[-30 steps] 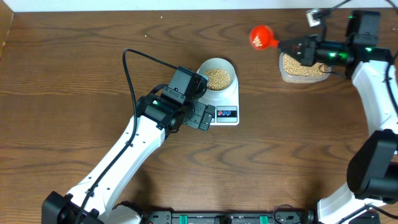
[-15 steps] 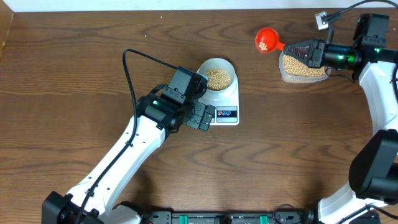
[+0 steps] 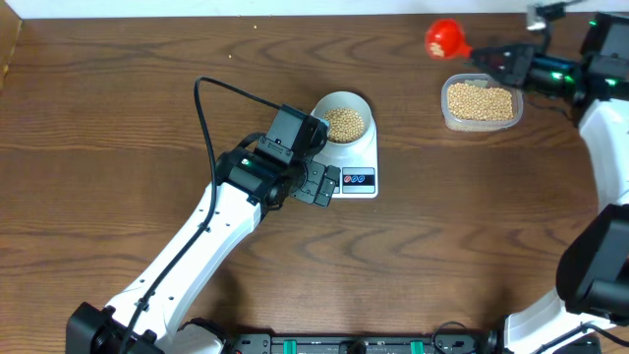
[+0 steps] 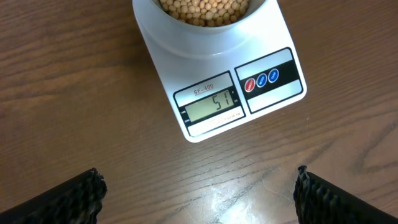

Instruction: Scoop item into bowl and weigh 50g on scale

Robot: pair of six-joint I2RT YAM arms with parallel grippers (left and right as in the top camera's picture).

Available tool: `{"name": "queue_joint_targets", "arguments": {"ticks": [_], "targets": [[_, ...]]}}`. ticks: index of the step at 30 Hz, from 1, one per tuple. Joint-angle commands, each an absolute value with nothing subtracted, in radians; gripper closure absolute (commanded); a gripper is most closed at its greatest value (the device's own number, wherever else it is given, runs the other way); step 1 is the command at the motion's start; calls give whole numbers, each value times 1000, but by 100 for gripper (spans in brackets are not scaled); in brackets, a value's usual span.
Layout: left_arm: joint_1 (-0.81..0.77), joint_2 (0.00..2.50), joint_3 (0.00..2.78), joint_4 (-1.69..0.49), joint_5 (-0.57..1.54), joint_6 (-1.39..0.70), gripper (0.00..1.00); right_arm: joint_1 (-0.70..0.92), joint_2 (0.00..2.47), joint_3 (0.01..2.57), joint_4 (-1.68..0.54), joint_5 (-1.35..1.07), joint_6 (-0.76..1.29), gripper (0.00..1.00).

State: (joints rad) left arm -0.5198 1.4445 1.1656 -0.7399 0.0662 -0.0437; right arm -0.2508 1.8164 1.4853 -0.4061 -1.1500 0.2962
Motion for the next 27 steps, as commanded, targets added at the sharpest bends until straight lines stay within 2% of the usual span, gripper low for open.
{"name": "queue_joint_targets", "arguments": {"ticks": [1,6,11,21,27], "targets": [[-517,1436,1171,-744,68,-26,1,-360,1794,1489,-500,-1104,285,98],[-517,1436,1171,-744,68,-26,1,-419,1756,1489,-704,-915,173,99],[-517,1436,1171,-744,68,-26,1,-412,1715,1489,-767,-708,159,99],[-517,1436,1171,-744,68,-26,1,-139,1713,1489,-759,-131,129,99],[-517,1436,1171,-744,68,-26,1,3,1717,1489,-752,129,56,99]]}}
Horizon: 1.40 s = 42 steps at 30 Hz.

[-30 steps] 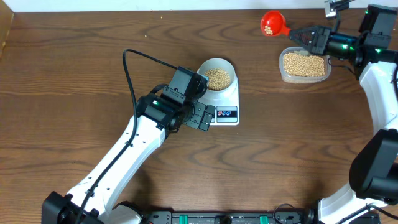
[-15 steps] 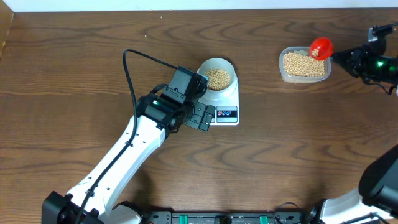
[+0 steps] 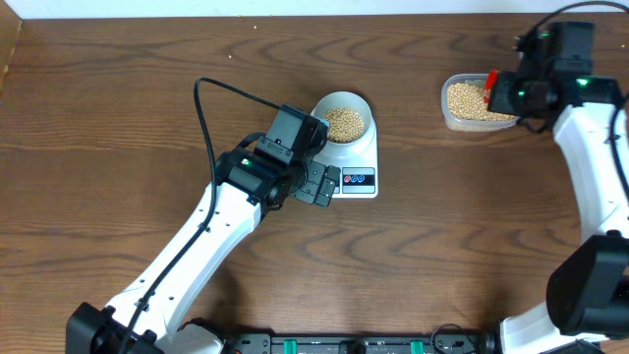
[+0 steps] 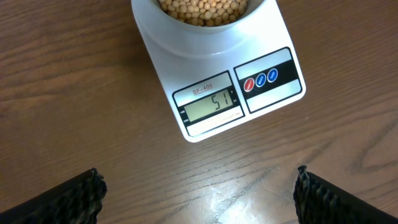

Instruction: Scoop item into bowl and weigh 50g on scale

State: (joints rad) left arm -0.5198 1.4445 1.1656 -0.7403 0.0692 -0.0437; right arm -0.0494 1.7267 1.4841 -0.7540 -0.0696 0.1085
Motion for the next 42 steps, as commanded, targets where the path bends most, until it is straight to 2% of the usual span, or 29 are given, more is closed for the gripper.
{"name": "queue_joint_targets", "arguments": {"ticks": [1,11,25,33,36,42], "targets": [[-517,1436,1171,-744,68,-26,1,13,1717,1489,-752,142,47,99],[-517,1436,1171,-744,68,-26,1,60,1721,1489,-724,200,-91,99],[-517,1436,1171,-744,68,-26,1,60,1721,1489,-445,-288,-93,99],[-517,1436,1171,-744,68,-26,1,61,1768,1488,-441,-578,-287,99],[-517,1436,1171,-744,68,-26,1,69,1816,1488,-426,-701,-471,99],[-517,1436,1171,-744,68,-26,1,110,1860,1488,-395,-733,-583,99]]}}
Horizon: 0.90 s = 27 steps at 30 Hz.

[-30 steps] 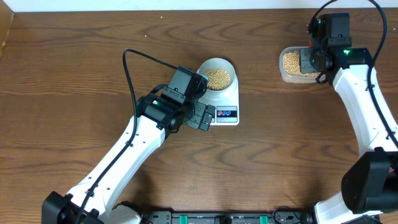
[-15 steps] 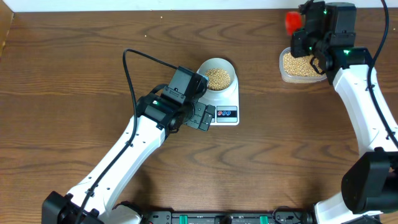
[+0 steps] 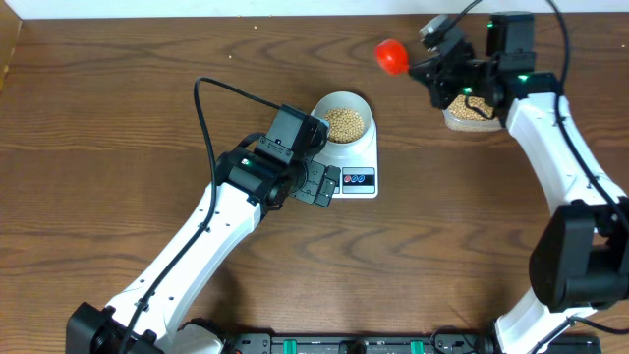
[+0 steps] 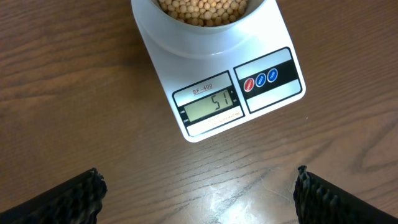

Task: Scoop item into bowl and weigh 50g on scale
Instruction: 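Carry the scoop over the bowl and sprinkle a few soybeans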

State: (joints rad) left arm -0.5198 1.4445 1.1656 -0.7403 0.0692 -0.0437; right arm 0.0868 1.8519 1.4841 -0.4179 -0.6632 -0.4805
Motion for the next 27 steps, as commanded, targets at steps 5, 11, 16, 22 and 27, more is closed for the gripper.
{"name": "queue_joint_targets", "arguments": {"ticks": [5,11,16,22,27], "targets": [[-517,1436,1171,-744,68,-26,1,140,1867,1488,-402,-737,-600,99],[-517,1436,1171,-744,68,-26,1,157,1869,1488,-450,-777,-611,99],[-517,1436,1171,-744,68,-26,1,191,1893,1488,-459,-776,-642,99],[-517,1436,1171,-744,68,-26,1,209,1924,1488,-464,-736,-645,99],[-517,1436,1171,-744,68,-26,1,231,1944,1488,-492,-682,-645,99]]}}
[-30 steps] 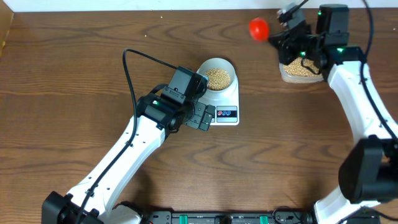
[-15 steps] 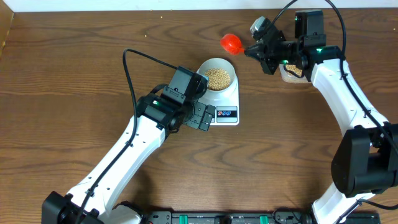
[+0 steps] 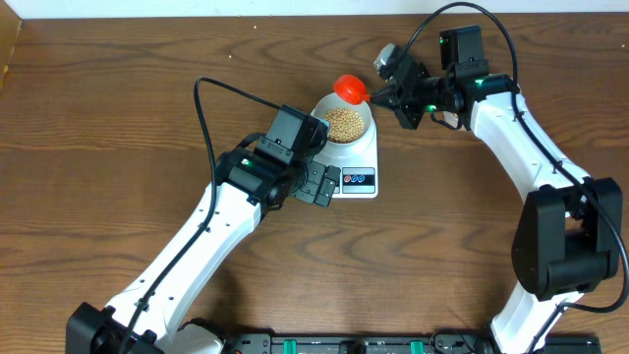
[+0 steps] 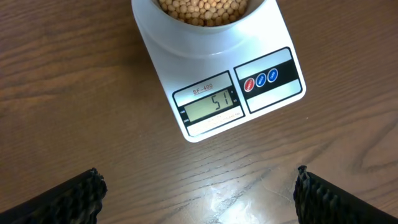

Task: Scoop item into bowl and weigh 50g on scale
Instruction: 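Carry the scoop over the bowl and sprinkle a few soybeans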

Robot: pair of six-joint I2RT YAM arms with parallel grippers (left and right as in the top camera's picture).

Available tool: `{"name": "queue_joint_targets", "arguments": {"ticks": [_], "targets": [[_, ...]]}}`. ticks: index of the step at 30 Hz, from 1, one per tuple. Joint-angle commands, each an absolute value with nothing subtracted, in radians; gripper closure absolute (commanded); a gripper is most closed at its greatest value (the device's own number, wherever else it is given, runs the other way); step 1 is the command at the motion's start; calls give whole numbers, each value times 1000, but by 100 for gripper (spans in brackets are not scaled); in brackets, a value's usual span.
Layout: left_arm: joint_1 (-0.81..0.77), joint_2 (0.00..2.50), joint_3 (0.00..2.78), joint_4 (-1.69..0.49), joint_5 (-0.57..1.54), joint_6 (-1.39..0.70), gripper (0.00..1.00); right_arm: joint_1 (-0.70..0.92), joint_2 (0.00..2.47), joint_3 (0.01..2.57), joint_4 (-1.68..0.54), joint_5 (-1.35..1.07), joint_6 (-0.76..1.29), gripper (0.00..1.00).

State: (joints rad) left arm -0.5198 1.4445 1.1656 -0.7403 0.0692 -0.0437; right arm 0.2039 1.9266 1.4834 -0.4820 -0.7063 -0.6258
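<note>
A white scale (image 3: 358, 157) carries a white bowl (image 3: 344, 121) filled with tan beans. In the left wrist view the scale's display (image 4: 211, 104) reads 51, with the bowl (image 4: 205, 25) at the top edge. My left gripper (image 4: 199, 199) stands open over bare wood just in front of the scale, nothing between its fingers (image 4: 68, 199). My right gripper (image 3: 396, 96) is shut on the handle of a red scoop (image 3: 350, 88). The scoop's head is at the bowl's far rim. What the scoop holds cannot be made out.
The clear tub of beans (image 3: 450, 118) at the back right is mostly hidden under the right arm. A black cable (image 3: 211, 108) loops from the left arm across the wooden table (image 3: 118, 147). The left arm stretches toward the front left.
My right gripper has moved left and nearer with the red scoop, from the air beside the tub to the bowl's far rim. The left arm is unchanged and the display still reads 51.
The right gripper held the scoop, with beans in it, beyond the tub's left corner. Then it was over the tub's right side. Then the scoop hung between tub and bowl, and now it is at the bowl's rim. The scale read 51 throughout.
</note>
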Motion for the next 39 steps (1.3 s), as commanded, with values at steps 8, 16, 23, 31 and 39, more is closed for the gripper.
{"name": "queue_joint_targets", "arguments": {"ticks": [8,16,23,31,39], "targets": [[-517,1436,1171,-744,68,-26,1,258,1962,1488,-521,-626,-656,99],[-517,1436,1171,-744,68,-26,1,258,1966,1488,-524,-562,-657,99],[-517,1436,1171,-744,68,-26,1,273,1966,1486,-536,-559,-676,99],[-517,1436,1171,-744,68,-26,1,282,1966,1484,-558,-559,-676,99],[-517,1436,1171,-744,68,-26,1,286,1966,1484,-562,-559,-678,99]]}}
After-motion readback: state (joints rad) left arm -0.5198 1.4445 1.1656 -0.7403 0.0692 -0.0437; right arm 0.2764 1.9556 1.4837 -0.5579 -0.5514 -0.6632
